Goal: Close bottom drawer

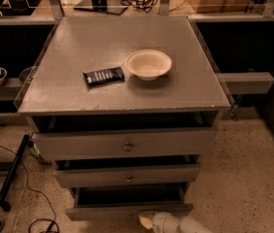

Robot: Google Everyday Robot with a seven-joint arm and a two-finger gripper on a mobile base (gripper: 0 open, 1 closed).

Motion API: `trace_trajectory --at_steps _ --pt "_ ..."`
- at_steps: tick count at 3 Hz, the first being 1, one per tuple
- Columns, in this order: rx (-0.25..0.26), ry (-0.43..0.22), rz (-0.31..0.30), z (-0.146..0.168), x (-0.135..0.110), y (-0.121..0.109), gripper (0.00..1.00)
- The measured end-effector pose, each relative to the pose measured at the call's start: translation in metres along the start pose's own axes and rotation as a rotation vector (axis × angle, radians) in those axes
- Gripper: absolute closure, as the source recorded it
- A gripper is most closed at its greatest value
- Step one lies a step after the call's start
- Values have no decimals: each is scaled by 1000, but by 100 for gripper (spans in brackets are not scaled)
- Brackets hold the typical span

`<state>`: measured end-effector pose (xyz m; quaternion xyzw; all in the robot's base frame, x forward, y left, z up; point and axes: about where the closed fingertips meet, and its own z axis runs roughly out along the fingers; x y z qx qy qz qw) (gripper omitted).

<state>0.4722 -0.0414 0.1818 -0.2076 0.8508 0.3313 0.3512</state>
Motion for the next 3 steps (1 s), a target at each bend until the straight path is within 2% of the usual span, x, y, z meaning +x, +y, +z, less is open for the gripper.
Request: trace_trajectory --at_steps 1,3 --pt "13 -2 36 7 4 -7 100" --pt "20 -20 35 15 -3 -9 100"
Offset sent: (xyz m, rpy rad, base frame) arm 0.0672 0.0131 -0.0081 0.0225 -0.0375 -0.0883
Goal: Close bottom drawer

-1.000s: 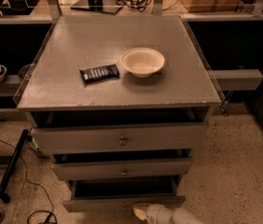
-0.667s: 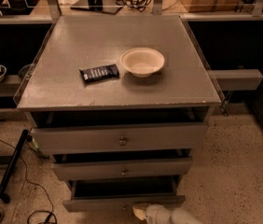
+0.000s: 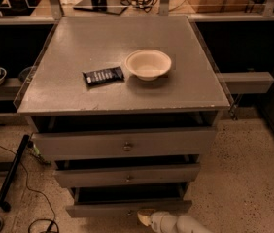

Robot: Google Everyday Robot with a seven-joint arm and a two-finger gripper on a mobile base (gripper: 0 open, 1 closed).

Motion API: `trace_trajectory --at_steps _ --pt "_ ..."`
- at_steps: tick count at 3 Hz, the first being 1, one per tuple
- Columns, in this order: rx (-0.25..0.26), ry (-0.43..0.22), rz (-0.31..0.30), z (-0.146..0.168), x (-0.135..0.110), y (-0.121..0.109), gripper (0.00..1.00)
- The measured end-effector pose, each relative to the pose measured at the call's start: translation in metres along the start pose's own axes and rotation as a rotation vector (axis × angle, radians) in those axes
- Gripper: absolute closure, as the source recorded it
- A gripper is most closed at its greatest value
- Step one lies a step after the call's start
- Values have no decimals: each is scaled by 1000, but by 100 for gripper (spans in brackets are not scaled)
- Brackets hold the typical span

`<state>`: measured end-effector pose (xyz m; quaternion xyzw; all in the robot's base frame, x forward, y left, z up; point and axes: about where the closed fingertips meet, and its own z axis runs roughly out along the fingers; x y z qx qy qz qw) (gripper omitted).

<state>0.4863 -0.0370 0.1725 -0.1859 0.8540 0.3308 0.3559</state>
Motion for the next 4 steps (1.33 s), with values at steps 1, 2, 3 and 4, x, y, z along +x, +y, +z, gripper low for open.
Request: trace_trajectory --at_steps 1,2,3,4 --pt "2 -10 1 5 -5 -1 100" --pt "-2 -20 4 11 -9 -2 100" --pt "-23 -33 7 24 -16 4 100" --pt "-30 -43 7 30 -22 4 100"
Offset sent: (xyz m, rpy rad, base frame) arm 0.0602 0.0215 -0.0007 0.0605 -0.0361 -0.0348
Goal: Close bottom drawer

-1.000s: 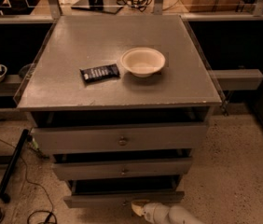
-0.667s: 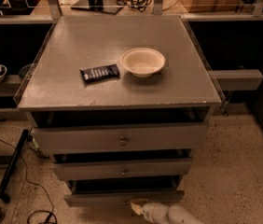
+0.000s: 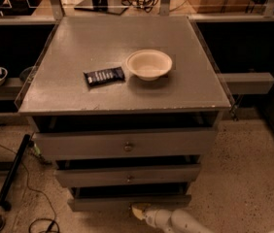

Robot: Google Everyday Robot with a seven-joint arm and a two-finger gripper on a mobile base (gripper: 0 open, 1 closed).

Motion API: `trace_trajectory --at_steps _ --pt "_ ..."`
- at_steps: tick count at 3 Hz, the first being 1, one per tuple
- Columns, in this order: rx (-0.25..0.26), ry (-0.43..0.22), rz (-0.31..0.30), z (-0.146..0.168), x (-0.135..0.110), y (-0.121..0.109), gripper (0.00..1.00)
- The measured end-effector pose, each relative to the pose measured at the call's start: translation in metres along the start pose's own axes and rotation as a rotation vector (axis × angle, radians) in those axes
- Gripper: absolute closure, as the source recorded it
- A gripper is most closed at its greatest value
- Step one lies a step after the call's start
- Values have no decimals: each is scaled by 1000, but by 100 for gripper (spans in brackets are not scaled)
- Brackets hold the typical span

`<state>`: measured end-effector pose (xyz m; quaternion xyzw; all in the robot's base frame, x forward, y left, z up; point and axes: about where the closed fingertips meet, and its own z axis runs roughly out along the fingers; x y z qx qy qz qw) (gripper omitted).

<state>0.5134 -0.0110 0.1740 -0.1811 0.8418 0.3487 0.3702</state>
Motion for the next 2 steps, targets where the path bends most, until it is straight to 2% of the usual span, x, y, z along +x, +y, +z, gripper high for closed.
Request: trace_trajectory --at_steps 2 --pt "-22 -19 -4 12 -10 4 100"
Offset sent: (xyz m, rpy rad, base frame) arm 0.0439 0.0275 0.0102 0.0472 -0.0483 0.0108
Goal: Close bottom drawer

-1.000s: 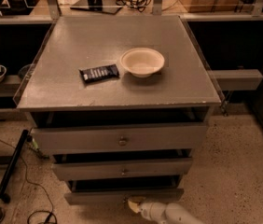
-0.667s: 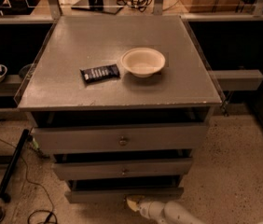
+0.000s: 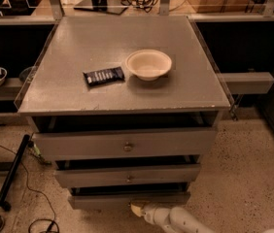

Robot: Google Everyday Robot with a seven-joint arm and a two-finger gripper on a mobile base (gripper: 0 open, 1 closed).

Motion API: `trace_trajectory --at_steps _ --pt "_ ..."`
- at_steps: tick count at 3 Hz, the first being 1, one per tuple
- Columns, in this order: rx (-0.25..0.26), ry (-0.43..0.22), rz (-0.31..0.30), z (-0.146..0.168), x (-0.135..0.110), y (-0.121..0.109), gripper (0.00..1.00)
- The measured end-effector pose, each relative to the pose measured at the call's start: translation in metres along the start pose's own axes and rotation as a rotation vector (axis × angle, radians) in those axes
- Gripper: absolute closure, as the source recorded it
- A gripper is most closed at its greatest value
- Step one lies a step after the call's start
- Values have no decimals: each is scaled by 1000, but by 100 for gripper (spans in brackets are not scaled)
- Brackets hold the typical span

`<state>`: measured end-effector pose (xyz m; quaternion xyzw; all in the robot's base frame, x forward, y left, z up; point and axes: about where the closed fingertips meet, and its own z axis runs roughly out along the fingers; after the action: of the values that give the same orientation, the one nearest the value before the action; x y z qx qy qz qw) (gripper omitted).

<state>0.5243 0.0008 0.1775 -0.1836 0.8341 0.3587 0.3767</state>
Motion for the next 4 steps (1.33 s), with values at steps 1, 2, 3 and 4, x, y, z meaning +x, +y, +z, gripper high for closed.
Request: trace_trajectory --at_steps 1,2,3,4 --pt "-2 -16 10 3 -4 0 100" --pt "-2 -16 10 3 -4 0 100" --pt "-3 -22 7 3 -7 -1 100" --pt "-4 -31 1 6 -12 -2 100"
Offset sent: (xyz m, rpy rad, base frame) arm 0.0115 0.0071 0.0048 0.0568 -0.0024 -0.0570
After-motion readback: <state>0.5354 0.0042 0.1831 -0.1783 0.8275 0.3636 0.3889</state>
